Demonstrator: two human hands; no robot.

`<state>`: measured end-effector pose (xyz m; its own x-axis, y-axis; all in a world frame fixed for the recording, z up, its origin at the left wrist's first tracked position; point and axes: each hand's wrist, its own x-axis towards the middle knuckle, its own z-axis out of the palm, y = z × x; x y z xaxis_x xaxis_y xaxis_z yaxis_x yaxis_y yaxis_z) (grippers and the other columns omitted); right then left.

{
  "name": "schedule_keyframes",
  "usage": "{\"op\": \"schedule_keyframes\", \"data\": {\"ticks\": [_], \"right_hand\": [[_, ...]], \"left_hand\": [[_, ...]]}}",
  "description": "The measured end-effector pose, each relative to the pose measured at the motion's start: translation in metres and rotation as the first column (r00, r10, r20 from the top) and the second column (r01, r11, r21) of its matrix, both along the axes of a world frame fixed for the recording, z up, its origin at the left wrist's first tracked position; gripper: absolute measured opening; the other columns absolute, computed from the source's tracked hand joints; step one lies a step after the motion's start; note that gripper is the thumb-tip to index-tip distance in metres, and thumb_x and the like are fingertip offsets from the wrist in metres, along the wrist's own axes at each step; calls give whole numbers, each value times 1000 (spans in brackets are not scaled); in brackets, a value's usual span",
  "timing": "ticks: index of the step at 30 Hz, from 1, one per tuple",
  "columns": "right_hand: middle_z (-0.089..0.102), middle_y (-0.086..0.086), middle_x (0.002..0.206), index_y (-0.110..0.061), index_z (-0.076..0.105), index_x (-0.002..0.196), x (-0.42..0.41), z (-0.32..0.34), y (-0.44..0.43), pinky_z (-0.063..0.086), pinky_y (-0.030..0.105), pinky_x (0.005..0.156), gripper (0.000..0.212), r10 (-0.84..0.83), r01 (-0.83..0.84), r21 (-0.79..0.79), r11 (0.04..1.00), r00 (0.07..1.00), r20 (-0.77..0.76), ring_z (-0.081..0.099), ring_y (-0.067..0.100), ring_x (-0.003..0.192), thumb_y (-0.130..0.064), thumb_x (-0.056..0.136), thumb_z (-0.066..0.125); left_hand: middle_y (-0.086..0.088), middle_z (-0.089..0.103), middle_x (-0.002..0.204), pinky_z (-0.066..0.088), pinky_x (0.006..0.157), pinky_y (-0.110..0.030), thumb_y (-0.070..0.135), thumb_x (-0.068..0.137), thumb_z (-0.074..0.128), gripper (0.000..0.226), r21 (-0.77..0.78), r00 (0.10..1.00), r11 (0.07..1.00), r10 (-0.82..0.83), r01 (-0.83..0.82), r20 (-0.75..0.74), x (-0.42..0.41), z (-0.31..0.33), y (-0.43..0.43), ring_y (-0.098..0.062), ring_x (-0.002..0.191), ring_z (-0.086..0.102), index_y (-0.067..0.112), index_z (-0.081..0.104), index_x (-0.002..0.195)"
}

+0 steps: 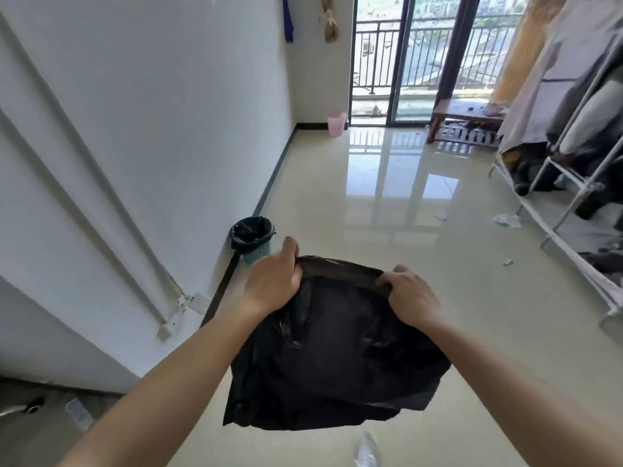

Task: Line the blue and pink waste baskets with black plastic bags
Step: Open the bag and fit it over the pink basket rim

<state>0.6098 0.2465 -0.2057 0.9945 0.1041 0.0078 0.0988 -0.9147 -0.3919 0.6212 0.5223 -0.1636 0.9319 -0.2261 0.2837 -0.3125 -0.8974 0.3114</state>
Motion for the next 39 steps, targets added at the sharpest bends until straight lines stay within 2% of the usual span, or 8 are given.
{"op": "schedule_keyframes", "data": {"ticks": [2, 5, 8, 11, 16, 25, 32, 39], "right_hand": [[54, 8, 116, -12, 67, 116, 53, -11, -14, 47, 35, 90, 35, -102, 102, 32, 994, 995, -18, 60, 32, 103, -6, 91, 43], [48, 8, 113, -8, 59, 112, 142, -20, -35, 47, 35, 77, 32, -133, 134, -11, 991, 989, 69, 60, 32, 94, -35, 95, 53], [41, 4, 115, -15, 48, 121, 232, -11, -49, 49, 39, 79, 65, -50, 56, -145, 988, 998, 47, 54, 28, 102, -58, 75, 67], [40, 4, 125, -20, 35, 137, 328, 3, -54, 48, 42, 90, 97, 39, -45, -190, 981, 999, -38, 50, 29, 111, -66, 60, 70], [41, 5, 128, -27, 17, 151, 481, 8, -39, 46, 40, 87, 105, 174, -192, -205, 960, 979, -102, 54, 31, 112, -58, 66, 71], [57, 3, 124, -25, 40, 144, 766, -11, -5, 46, 35, 77, 60, 214, -218, -80, 973, 975, -55, 60, 31, 107, -24, 86, 52], [52, 5, 124, -27, 25, 149, 952, 11, -45, 43, 36, 73, 69, 57, -58, -109, 992, 998, -12, 61, 35, 103, -24, 85, 51], [53, 4, 122, -29, 23, 150, 1155, -18, -125, 49, 36, 77, 77, -25, 10, -178, 984, 997, -79, 61, 29, 104, -30, 83, 59]], "left_hand": [[-3, 56, 82, 48, 54, -43, 16, 88, 52, 15, 90, 997, 993, -73, 71, 20, 62, -7, -21, -31, 59, 55, 19, 38, 95], [-6, 50, 87, 47, 48, -39, 10, 86, 52, 7, 285, 988, 949, -150, 134, 37, 163, -14, -51, -34, 55, 52, 14, 51, 92], [-4, 47, 91, 41, 48, -31, 25, 88, 57, 13, 364, 987, 921, -157, 141, 16, 255, -7, -63, -27, 60, 55, 14, 58, 94], [-4, 45, 102, 48, 57, -31, 50, 79, 66, 49, 393, 993, 913, -112, 113, -24, 346, 2, -56, -23, 77, 56, 17, 53, 114], [-4, 37, 114, 53, 77, -36, 56, 73, 69, 69, 330, 992, 944, 35, 8, -124, 477, -4, -23, -23, 89, 54, 22, 41, 127], [-1, 47, 109, 53, 61, -33, 32, 84, 64, 36, 118, 992, 992, -20, 36, -126, 744, -39, 8, -18, 73, 57, 17, 51, 114], [-2, 50, 112, 45, 61, -29, 32, 87, 59, 43, 149, 988, 977, -147, 153, -47, 985, 4, -26, -20, 81, 57, 18, 46, 125], [-10, 45, 119, 41, 89, -42, 38, 79, 65, 61, 397, 986, 904, -169, 158, -8, 1197, -32, -115, -28, 105, 47, 14, 49, 133]]}}
